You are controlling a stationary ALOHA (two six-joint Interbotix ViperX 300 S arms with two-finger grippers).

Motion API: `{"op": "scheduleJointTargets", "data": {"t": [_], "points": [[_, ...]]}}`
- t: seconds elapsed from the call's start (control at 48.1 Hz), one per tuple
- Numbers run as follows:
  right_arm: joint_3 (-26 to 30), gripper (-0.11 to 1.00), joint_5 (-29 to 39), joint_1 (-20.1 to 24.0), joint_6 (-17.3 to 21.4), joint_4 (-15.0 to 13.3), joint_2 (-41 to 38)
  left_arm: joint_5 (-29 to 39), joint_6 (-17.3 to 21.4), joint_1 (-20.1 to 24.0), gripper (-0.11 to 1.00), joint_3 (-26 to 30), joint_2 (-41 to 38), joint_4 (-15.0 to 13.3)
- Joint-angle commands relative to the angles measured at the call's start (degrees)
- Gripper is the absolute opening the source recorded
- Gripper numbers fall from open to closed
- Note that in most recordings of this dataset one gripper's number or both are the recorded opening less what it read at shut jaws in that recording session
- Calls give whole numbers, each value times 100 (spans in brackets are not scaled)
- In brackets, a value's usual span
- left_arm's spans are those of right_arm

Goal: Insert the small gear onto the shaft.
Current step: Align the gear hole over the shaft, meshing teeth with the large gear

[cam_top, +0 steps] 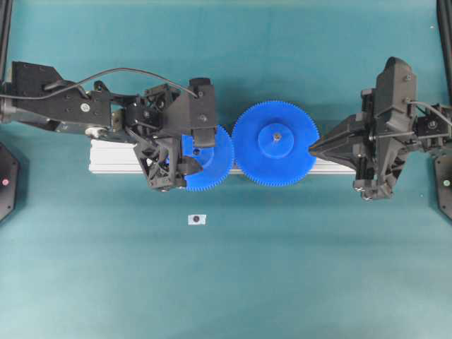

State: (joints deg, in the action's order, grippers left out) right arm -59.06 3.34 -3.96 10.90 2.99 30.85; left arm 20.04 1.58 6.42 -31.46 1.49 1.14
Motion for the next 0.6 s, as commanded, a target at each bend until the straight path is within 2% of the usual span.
{"op": "scheduleJointTargets", "data": {"t": [0.0,0.291,0.437,0.582], "points": [[53,14,-44,-9,62,0,44,-18,9,35,72,132,141,18],[53,14,-44,-9,62,0,44,-18,9,26,73,132,202,9],[44,14,-44,-9,62,0,44,18,-70,35,92,141,220,18],[44,14,-53,-9,62,0,62,132,-132,26,91,255,290,9]]}}
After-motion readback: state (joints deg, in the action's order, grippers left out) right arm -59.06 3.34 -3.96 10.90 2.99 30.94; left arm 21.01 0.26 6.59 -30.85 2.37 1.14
